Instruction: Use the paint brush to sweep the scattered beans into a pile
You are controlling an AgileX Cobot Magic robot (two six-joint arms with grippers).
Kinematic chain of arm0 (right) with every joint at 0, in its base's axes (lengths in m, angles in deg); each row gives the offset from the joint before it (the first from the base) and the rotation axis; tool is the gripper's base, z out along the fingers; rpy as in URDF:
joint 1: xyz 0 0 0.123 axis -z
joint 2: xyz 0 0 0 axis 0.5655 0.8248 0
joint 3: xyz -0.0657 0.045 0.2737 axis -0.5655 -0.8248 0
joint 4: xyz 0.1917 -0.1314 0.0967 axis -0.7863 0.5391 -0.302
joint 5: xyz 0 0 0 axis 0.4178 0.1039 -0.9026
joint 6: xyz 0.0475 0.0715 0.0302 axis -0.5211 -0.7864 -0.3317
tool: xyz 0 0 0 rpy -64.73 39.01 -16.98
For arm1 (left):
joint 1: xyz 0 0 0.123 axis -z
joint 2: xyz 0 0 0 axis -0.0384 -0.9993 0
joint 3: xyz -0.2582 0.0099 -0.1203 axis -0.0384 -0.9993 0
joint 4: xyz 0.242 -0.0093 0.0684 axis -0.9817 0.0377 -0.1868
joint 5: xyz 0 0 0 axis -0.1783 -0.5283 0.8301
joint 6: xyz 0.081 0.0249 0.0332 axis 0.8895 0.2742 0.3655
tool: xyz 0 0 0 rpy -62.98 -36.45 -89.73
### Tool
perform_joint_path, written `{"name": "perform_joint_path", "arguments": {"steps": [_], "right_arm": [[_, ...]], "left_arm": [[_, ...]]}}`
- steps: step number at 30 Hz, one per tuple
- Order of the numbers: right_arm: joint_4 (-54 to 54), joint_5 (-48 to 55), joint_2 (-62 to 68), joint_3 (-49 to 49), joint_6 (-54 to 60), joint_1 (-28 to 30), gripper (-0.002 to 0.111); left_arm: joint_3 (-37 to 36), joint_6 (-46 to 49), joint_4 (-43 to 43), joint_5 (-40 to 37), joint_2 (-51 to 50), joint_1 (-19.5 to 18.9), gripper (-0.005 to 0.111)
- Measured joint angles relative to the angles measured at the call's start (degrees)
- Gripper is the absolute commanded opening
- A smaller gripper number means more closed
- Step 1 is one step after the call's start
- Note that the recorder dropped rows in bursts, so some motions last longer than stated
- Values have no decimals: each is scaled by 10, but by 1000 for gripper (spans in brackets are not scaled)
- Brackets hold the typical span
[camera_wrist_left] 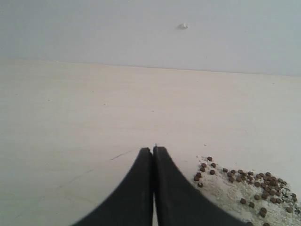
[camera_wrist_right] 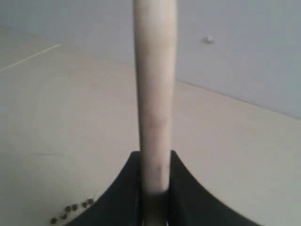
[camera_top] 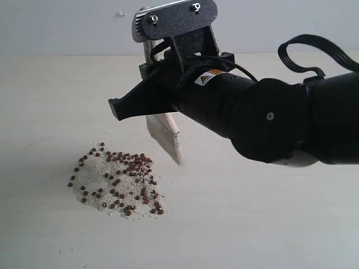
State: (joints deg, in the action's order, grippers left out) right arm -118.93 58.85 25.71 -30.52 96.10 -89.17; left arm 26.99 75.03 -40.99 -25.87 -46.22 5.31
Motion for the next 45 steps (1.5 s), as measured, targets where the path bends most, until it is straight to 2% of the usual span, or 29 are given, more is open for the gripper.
{"name": "perform_joint_path", "arguments": {"steps": [5,9,13,20,23,26,30,31,35,38,42,45], "right_arm": [[297,29,2,0,-256,35,0],[405,-60,24,0,-483,36,0],[366,-162,67,0,-574,17,0],[158,-242,191,53,-592,-62,0],[73,-245,257,135,-557,-96,0],[-27,-245,316,218,-470,-127,0],[-137,-244,351,282,-326,-148,0],[-192,-240,361,306,-261,-150,0],[-257,-218,381,347,-177,-151,0],[-360,-221,383,366,-75,-151,0],[-477,-281,372,373,58,-151,0],[-516,-353,361,373,137,-151,0]], "left_arm": [[0,0,0,0,0,0,0],[0,0,0,0,0,0,0],[0,0,0,0,0,0,0],[0,0,0,0,0,0,0],[0,0,0,0,0,0,0],[0,0,0,0,0,-1,0],[0,0,0,0,0,-1,0],[0,0,0,0,0,-1,0],[0,0,0,0,0,-1,0],[0,0,0,0,0,-1,0],[0,0,0,0,0,-1,0],[0,0,0,0,0,-1,0]]}}
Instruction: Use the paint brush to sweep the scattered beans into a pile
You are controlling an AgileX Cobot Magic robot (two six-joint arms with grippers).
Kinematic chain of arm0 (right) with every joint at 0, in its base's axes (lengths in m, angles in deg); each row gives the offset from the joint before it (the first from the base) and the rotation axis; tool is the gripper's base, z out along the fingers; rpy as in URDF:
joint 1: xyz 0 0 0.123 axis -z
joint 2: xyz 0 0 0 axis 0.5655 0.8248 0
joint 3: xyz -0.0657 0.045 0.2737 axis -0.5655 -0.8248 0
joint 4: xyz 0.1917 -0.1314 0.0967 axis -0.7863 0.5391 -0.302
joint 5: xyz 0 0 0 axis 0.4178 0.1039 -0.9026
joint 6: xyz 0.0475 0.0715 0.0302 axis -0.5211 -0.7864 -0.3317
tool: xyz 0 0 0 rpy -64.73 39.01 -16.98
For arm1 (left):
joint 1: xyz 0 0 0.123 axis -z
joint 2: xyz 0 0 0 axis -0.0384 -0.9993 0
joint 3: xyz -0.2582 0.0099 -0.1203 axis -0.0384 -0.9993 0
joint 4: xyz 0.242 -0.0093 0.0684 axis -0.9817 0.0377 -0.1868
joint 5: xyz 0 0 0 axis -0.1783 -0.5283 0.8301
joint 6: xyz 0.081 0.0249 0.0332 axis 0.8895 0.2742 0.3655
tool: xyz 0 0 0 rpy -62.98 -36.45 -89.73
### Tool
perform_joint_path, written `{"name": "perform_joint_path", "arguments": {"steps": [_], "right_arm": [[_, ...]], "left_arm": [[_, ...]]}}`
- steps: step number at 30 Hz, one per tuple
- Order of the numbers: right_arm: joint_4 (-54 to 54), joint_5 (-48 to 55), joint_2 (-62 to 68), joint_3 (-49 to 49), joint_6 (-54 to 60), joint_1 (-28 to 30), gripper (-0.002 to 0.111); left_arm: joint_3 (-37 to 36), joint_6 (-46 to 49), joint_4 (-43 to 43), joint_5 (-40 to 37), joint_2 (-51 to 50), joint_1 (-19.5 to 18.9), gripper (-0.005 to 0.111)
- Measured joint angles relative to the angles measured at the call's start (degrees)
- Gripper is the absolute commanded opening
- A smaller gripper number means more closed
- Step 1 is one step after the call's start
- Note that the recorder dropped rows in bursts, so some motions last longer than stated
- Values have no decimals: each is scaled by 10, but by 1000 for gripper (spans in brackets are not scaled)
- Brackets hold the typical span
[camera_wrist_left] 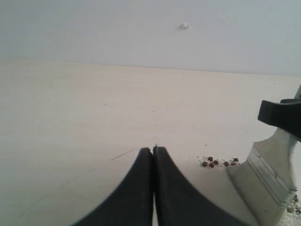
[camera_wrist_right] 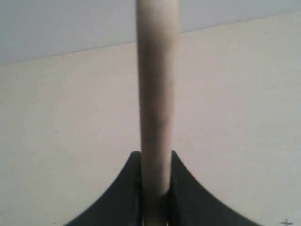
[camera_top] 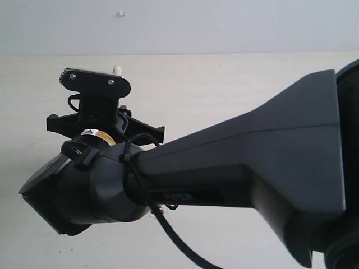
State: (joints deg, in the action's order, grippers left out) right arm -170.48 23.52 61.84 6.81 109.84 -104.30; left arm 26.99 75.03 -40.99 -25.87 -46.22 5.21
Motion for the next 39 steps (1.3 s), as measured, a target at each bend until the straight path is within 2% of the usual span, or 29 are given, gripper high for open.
{"name": "perform_joint_path", "arguments": {"steps": [5,9,11,15,21,26,33,39], "right_arm": [[-14,-15,-33,0,28,-3,0],[19,1,-60,0,0,-15,0],[78,47,-64,0,-54,-17,0],[158,76,-46,0,-151,-12,0],[187,111,15,0,-245,24,0],[131,138,27,0,-242,50,0],[21,71,14,1,-145,51,0],[-4,35,2,1,-101,51,0]], "left_arm": [[0,0,0,0,0,0,0],[0,0,0,0,0,0,0],[0,0,0,0,0,0,0],[0,0,0,0,0,0,0],[0,0,0,0,0,0,0],[0,0,0,0,0,0,0],[0,0,0,0,0,0,0],[0,0,0,0,0,0,0]]}}
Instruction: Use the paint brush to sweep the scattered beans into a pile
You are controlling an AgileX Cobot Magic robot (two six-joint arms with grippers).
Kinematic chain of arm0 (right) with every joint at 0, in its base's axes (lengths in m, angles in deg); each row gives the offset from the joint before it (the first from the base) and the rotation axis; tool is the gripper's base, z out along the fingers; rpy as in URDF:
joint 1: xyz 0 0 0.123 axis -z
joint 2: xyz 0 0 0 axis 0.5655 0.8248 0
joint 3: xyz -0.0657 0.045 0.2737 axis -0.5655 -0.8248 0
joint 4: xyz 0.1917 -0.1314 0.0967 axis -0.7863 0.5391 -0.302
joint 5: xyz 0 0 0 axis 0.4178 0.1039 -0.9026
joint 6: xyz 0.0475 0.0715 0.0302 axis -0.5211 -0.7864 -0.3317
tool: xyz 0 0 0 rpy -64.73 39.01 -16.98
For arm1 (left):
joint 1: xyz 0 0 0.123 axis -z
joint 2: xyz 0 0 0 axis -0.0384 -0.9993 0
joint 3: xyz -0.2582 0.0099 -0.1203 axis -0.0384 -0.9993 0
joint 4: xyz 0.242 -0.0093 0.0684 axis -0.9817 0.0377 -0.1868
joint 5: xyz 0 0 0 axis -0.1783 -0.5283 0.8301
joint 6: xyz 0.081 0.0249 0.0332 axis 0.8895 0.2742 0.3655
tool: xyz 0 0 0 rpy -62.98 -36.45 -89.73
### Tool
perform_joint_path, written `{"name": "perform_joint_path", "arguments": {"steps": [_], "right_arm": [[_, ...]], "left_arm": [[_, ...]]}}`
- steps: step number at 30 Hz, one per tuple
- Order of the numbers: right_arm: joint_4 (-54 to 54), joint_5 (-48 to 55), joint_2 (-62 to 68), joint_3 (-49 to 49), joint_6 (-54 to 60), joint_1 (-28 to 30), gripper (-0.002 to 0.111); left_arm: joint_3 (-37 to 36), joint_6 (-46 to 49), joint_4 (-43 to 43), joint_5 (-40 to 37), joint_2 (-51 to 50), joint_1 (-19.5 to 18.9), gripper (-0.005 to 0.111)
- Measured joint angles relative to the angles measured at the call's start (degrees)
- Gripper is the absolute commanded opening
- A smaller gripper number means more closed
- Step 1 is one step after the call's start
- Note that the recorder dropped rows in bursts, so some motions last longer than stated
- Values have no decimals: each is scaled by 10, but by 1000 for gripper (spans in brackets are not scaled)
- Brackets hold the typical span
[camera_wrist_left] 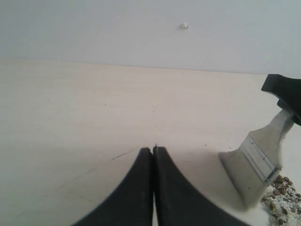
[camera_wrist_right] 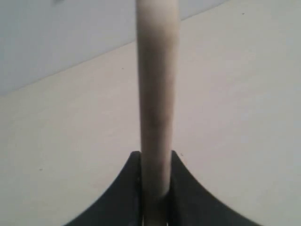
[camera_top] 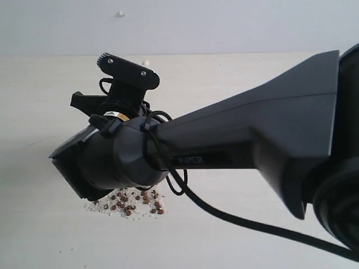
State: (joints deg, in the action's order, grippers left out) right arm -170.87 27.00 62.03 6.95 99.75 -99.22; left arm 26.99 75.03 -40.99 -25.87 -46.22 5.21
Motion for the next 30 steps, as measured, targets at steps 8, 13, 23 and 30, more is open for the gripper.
{"name": "perform_joint_path", "arguments": {"steps": [8,13,23,30], "right_arm": [[69,45,-24,0,45,-11,0],[137,146,-76,-30,148,-23,0],[356,273,-131,-178,-151,-25,0],[416,272,-114,-227,-256,-25,0]], "left_arm": [[0,0,0,0,0,0,0],[0,0,0,0,0,0,0],[0,0,0,0,0,0,0],[0,0,0,0,0,0,0]]}}
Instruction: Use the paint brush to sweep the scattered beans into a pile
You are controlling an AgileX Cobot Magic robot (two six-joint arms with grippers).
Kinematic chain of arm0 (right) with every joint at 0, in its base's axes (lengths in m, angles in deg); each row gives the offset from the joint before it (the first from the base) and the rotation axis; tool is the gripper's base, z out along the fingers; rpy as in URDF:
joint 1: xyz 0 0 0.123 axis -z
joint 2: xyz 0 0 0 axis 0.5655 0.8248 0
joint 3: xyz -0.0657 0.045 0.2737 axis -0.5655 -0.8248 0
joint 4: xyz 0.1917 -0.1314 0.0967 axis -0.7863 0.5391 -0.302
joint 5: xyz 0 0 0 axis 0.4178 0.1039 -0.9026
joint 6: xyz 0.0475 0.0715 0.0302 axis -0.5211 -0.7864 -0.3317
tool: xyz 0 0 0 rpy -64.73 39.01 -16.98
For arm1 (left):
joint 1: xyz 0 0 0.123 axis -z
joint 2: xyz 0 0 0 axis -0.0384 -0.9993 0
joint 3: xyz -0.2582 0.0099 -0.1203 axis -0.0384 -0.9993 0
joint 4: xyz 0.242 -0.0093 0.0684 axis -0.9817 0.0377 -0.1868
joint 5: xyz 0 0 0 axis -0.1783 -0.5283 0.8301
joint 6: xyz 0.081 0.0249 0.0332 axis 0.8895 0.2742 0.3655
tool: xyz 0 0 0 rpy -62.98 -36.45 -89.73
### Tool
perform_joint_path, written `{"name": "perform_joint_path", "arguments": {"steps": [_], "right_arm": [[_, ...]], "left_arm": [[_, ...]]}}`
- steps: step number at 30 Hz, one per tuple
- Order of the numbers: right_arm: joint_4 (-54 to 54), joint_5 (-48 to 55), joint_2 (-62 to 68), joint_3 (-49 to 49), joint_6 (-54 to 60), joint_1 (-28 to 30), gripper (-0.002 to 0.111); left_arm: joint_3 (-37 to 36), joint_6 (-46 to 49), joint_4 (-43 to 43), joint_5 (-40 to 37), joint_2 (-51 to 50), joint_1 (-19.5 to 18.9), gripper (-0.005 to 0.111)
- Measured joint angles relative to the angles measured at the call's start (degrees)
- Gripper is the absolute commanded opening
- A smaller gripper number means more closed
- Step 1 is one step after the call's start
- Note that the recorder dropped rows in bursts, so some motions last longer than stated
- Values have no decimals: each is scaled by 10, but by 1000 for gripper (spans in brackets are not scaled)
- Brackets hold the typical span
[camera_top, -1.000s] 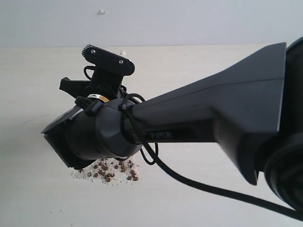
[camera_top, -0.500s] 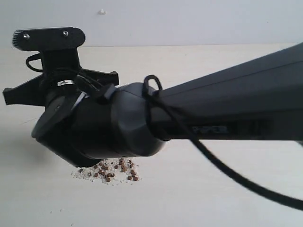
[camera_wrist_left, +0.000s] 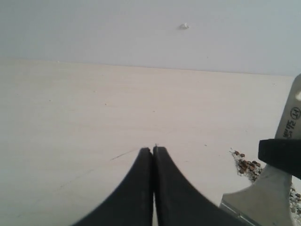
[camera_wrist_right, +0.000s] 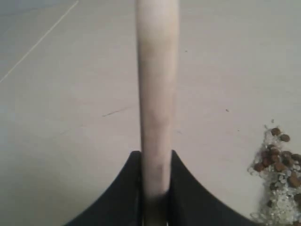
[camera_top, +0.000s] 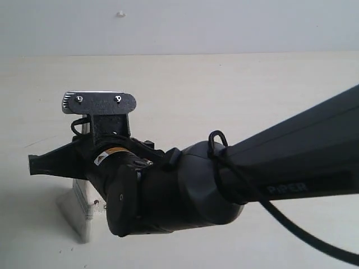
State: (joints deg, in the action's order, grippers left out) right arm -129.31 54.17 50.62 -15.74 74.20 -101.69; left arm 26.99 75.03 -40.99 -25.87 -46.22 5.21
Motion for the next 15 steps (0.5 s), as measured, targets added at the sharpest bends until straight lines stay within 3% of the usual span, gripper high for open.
{"name": "perform_joint_path", "arguments": {"steps": [4,15], "right_arm": [[3,-10,-5,-14,6,0,0],[-117,-77,-13,-19,168,0,0]], "left_arm": [[0,0,0,0,0,0,0],[0,0,0,0,0,0,0]]}}
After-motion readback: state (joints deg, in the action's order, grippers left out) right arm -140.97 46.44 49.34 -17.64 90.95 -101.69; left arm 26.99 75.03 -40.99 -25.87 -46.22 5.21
